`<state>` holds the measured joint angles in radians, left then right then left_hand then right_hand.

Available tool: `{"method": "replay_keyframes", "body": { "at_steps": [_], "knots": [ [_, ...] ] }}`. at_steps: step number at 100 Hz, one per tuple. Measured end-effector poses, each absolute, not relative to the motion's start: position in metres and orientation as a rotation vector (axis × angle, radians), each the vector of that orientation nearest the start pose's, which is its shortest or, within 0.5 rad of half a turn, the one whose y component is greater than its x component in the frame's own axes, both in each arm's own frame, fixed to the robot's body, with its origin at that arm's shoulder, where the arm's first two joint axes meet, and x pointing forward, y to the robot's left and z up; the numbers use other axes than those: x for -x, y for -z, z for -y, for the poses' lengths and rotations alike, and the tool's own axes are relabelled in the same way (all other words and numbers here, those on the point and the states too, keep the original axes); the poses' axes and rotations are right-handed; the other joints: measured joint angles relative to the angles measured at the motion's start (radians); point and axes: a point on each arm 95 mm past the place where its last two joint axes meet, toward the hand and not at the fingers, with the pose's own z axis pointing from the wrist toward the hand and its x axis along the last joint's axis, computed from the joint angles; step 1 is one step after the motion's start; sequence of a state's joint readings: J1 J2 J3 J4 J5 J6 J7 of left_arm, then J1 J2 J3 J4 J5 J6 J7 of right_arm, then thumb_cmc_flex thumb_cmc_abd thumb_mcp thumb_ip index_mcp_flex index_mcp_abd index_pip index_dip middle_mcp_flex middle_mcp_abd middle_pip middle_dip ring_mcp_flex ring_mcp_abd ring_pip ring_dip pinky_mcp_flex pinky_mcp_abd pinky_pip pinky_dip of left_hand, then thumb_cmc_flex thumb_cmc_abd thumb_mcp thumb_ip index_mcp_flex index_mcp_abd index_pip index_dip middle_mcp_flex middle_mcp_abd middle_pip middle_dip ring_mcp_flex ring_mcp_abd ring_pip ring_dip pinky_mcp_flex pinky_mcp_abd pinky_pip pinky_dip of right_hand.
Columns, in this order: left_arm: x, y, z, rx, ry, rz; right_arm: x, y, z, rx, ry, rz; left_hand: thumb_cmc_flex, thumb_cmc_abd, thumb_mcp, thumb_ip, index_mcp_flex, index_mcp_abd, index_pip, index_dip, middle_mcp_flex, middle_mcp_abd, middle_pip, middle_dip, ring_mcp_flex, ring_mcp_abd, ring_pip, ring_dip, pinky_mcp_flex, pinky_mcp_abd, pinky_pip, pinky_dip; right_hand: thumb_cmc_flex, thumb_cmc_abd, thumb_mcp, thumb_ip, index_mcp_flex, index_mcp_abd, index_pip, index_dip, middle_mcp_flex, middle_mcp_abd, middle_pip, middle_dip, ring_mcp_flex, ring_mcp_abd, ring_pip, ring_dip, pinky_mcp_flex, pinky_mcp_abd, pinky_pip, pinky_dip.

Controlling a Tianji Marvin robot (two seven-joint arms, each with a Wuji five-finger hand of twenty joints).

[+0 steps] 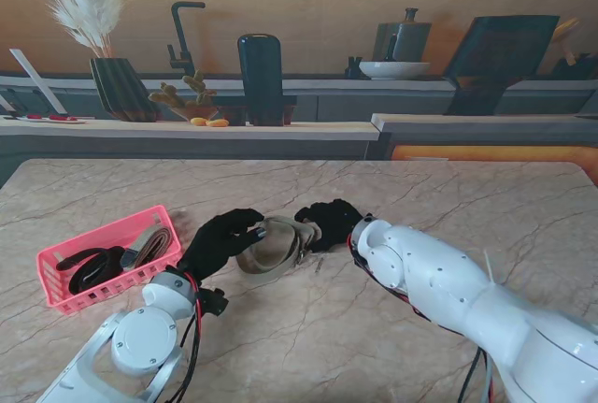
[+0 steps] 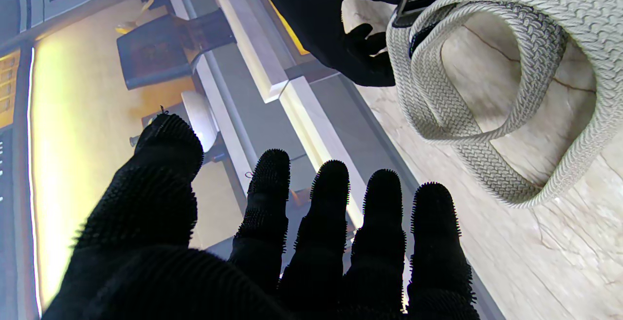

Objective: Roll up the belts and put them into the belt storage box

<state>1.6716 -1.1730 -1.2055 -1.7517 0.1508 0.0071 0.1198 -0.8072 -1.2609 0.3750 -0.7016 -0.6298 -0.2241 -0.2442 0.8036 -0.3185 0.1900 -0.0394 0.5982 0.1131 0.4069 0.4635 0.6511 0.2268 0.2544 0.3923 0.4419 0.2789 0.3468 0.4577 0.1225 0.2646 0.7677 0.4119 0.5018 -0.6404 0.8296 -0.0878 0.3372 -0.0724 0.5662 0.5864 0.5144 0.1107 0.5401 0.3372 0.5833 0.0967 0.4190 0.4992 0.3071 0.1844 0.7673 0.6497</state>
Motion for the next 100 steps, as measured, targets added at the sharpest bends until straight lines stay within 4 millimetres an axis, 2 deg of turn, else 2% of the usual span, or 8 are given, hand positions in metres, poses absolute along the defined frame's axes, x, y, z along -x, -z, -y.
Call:
{"method": "replay_keyframes", "body": {
  "at_steps": [6, 19, 27, 37, 52, 74, 86, 100],
  "knots": [
    [-0.37, 0.305, 0.04, 1.987, 2.109, -0.815, -0.526, 0.386, -0.074, -1.057, -1.512, -1.881, 0.011, 0.01, -0.004, 0.0, 0.003, 0.0, 0.0, 0.0, 0.002, 0.0, 0.0, 0.0, 0.0, 0.0, 0.0, 0.001, 0.0, 0.004, 0.0, 0.0, 0.0, 0.0, 0.04, 0.0, 0.049, -0.029, 0.034, 0.0, 0.075, -0.013, 0.01, 0.0, 0.012, -0.002, 0.013, 0.01, 0.008, 0.0, 0.009, -0.01],
    [-0.37, 0.306, 0.04, 1.989, 2.11, -0.809, -0.529, 0.385, -0.078, -1.069, -1.536, -1.877, 0.011, 0.01, -0.012, 0.0, 0.004, 0.0, 0.0, 0.0, 0.007, 0.0, 0.0, 0.001, 0.001, 0.002, 0.001, 0.009, 0.0, 0.006, 0.001, 0.0, -0.003, -0.011, 0.05, -0.003, 0.148, -0.086, 0.095, -0.007, 0.217, -0.05, 0.024, 0.011, 0.061, -0.012, 0.047, 0.026, 0.026, 0.0, 0.03, -0.021],
    [-0.371, 0.306, 0.04, 1.989, 2.11, -0.805, -0.531, 0.385, -0.08, -1.062, -1.559, -1.87, 0.011, 0.01, -0.014, 0.0, 0.004, 0.0, 0.0, 0.0, 0.01, 0.0, 0.0, 0.001, 0.001, 0.003, 0.003, 0.01, 0.0, 0.006, 0.002, 0.0, 0.061, 0.011, 0.006, -0.068, 0.171, -0.145, 0.198, -0.125, 0.306, -0.074, 0.027, 0.024, 0.103, -0.033, 0.08, 0.046, 0.038, 0.0, 0.053, -0.037],
    [-0.371, 0.306, 0.04, 1.989, 2.11, -0.798, -0.531, 0.386, -0.081, -1.051, -1.577, -1.864, 0.022, 0.02, -0.02, 0.0, 0.004, 0.0, 0.0, 0.0, 0.01, 0.0, 0.0, 0.002, 0.002, 0.008, 0.012, 0.01, 0.002, 0.007, 0.002, 0.0, 0.099, 0.029, -0.052, -0.079, 0.207, -0.204, 0.292, -0.216, 0.386, -0.092, 0.038, 0.031, 0.117, -0.04, 0.11, 0.065, 0.039, 0.0, 0.067, -0.05],
    [-0.371, 0.306, 0.04, 1.991, 2.112, -0.784, -0.533, 0.386, -0.084, -1.049, -1.576, -1.861, 0.027, 0.02, -0.026, 0.0, 0.004, 0.0, 0.0, 0.001, 0.01, 0.0, 0.0, 0.002, 0.003, 0.008, 0.012, 0.01, 0.004, 0.007, 0.012, 0.0, 0.146, 0.08, -0.074, -0.079, 0.295, -0.225, 0.345, -0.243, 0.484, -0.105, 0.052, 0.045, 0.159, -0.057, 0.152, 0.091, 0.051, 0.0, 0.084, -0.056],
    [-0.371, 0.306, 0.04, 1.997, 2.114, -0.775, -0.538, 0.386, -0.089, -1.052, -1.57, -1.865, 0.03, 0.02, -0.028, 0.0, 0.005, 0.0, 0.0, 0.001, 0.012, 0.0, 0.0, 0.006, 0.015, 0.009, 0.016, 0.02, 0.004, 0.01, 0.013, 0.0, 0.151, 0.077, -0.074, -0.079, 0.348, -0.216, 0.35, -0.287, 0.585, -0.116, 0.111, 0.054, 0.247, -0.067, 0.265, 0.134, 0.075, 0.011, 0.121, -0.058],
    [-0.371, 0.307, 0.04, 1.999, 2.112, -0.774, -0.536, 0.385, -0.089, -1.021, -1.553, -1.868, 0.038, 0.02, -0.037, 0.0, 0.005, 0.0, 0.0, 0.001, 0.012, 0.0, 0.0, 0.006, 0.015, 0.009, 0.016, 0.02, 0.004, 0.01, 0.013, 0.0, 0.16, 0.075, -0.074, -0.089, 0.356, -0.202, 0.35, -0.294, 0.591, -0.101, 0.134, 0.052, 0.267, -0.059, 0.288, 0.138, 0.076, 0.016, 0.138, -0.058],
    [-0.371, 0.307, 0.039, 1.999, 2.112, -0.773, -0.526, 0.366, -0.088, -0.905, -1.541, -1.805, 0.038, 0.031, -0.04, 0.0, 0.005, 0.0, 0.0, 0.001, 0.012, 0.0, 0.0, 0.006, 0.015, 0.01, 0.016, 0.021, 0.006, 0.01, 0.013, 0.0, 0.161, 0.078, -0.074, -0.089, 0.357, -0.187, 0.35, -0.273, 0.586, -0.09, 0.174, 0.07, 0.265, -0.05, 0.315, 0.144, 0.072, 0.026, 0.16, -0.068]
  ]
}}
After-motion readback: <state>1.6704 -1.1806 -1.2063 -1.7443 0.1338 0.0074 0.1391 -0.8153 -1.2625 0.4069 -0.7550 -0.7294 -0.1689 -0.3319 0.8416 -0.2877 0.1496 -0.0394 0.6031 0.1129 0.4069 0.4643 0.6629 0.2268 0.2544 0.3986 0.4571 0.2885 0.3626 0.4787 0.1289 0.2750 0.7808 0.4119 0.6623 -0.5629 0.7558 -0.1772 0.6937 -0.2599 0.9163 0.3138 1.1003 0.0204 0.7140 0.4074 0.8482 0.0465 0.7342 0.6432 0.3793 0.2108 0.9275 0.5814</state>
